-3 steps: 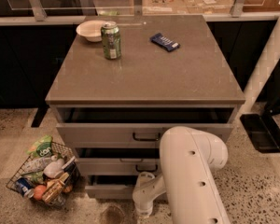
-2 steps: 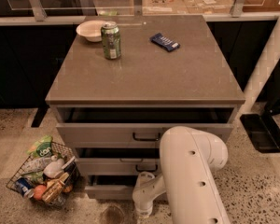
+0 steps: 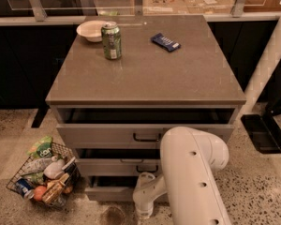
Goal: Open bottom drawer
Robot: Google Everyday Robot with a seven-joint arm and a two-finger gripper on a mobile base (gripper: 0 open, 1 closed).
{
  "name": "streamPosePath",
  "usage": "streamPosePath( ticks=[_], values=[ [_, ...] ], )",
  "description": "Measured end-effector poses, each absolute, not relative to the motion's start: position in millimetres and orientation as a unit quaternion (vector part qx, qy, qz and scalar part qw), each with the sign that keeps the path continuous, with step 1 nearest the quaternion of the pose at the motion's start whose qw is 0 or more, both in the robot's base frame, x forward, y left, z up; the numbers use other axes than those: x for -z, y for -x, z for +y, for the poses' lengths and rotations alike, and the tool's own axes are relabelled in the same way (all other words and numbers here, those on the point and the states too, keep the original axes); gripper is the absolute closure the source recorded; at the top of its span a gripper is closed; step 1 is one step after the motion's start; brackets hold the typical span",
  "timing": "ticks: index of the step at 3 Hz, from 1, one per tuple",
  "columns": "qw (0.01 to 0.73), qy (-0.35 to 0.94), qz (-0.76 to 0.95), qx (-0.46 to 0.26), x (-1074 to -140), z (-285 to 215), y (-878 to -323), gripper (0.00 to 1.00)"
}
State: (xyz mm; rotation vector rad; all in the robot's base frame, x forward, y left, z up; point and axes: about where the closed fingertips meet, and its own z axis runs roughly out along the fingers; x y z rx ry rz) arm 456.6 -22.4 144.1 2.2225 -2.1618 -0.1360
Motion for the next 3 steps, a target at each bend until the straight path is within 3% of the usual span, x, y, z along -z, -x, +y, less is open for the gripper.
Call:
streamPosePath(
  ticks=[3],
  values=[
    [0.019,-0.716,-0.696,0.044,-148.6,-22.8,-458.1,1.0]
  ],
)
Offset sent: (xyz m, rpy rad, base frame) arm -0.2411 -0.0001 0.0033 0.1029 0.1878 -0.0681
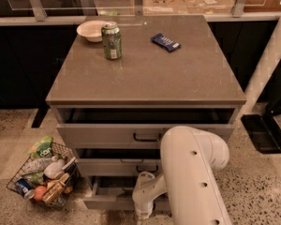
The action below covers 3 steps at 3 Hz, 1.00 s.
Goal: Open bottom drawer
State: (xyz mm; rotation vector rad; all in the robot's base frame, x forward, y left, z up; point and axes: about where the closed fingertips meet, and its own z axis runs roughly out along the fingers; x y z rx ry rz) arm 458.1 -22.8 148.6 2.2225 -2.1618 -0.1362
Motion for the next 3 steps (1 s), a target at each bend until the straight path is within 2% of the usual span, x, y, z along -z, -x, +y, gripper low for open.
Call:
streamPosePath(
  ticks=[3],
  values=[
    [0.015,-0.713,-0.7,0.038,-153.8,-22.5,-437.1,1.0]
  ],
)
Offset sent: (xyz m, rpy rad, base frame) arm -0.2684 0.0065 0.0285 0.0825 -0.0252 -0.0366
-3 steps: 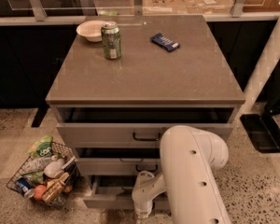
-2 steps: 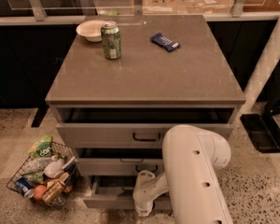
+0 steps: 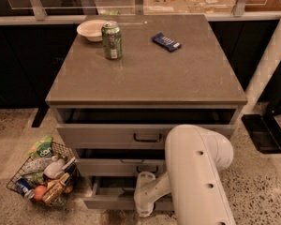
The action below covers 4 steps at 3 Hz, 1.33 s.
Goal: Open bottom drawer
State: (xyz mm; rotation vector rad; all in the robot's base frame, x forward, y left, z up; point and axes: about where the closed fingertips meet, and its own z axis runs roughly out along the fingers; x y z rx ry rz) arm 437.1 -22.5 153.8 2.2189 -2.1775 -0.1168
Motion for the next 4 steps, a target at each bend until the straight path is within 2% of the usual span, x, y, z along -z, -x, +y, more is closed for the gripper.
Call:
streamPosePath(
  ticks=[4],
  values=[
    [0.018,-0.708,-0.706,0.023,-160.9,-20.7,-421.2,1.0]
  ],
)
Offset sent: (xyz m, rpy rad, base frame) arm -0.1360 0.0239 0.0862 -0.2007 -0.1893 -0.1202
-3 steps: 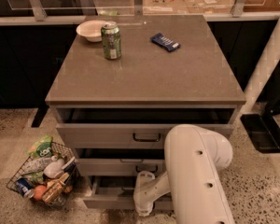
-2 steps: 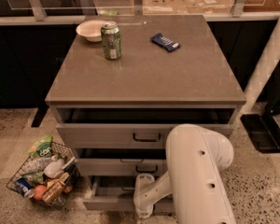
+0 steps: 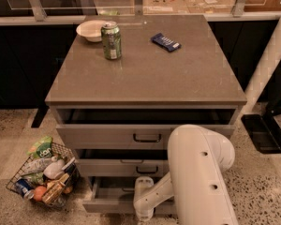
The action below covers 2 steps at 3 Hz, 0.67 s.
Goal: Open bottom drawer
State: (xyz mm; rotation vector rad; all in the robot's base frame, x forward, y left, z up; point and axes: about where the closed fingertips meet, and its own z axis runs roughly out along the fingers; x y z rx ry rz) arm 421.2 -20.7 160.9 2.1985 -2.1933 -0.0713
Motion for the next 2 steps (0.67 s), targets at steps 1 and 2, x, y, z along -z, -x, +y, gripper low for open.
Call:
streamPosePath(
  ticks=[1,2],
  values=[
    [0.018,-0.708,-0.706,0.023,-160.9,-20.7,-421.2,1.0],
    [0.019,-0.706,-0.707,0.018,-164.8,-20.5,-412.3,1.0]
  ],
)
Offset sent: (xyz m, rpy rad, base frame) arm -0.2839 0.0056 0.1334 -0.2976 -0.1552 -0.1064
